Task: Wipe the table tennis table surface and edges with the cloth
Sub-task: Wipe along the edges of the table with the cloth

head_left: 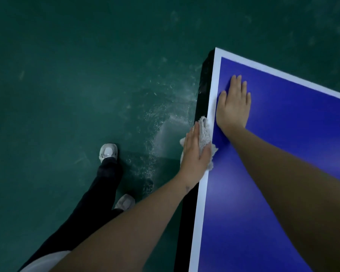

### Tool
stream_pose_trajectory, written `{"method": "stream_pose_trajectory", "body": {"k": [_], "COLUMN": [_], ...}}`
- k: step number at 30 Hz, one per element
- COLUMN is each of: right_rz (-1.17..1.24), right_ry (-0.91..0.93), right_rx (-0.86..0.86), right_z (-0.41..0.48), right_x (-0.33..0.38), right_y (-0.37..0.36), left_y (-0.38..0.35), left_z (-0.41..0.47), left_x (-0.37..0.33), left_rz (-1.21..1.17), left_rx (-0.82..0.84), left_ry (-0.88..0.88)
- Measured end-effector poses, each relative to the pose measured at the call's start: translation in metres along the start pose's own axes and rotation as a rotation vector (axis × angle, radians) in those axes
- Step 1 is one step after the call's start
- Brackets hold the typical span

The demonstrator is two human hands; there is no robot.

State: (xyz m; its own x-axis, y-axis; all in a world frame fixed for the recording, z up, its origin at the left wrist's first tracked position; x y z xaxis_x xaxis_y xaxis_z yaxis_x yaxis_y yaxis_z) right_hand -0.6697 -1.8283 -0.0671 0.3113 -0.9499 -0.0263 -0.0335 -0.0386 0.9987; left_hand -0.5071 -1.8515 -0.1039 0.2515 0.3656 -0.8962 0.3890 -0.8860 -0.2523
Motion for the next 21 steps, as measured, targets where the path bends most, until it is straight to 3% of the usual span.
{"method": "stream_pose_trajectory", "body": {"k": [9,21], "right_rz": [-0.012,-0.033], "right_ry": [-0.030,-0.068], "right_rx": [0.018,0.057], "right_z": [0.000,0.002], "right_x": [-0.002,0.002], "right_y": [-0.002,0.003], "left_y": [0.005,0.007], "left_z": [0.140,0.240], "left_x": [-0.054,-0.098], "left_rz": [0.020,-0.049], "left_rx": [-0.022,-0.029], "left_ry": [-0.046,-0.028]}}
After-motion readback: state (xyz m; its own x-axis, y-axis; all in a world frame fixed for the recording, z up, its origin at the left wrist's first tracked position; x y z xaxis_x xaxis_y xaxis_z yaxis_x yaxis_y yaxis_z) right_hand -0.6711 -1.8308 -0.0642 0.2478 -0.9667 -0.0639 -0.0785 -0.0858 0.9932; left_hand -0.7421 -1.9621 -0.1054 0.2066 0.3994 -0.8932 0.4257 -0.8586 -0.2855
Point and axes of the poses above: each hand's wrist, its own z-axis towards the middle knuckle, its own y-axis out of the back of the hand, x = y × z, the point moved 5 cm from there along z, towards the middle knuckle, and after that the axes turned 10 degrees about -z, right-handed, at the moved point
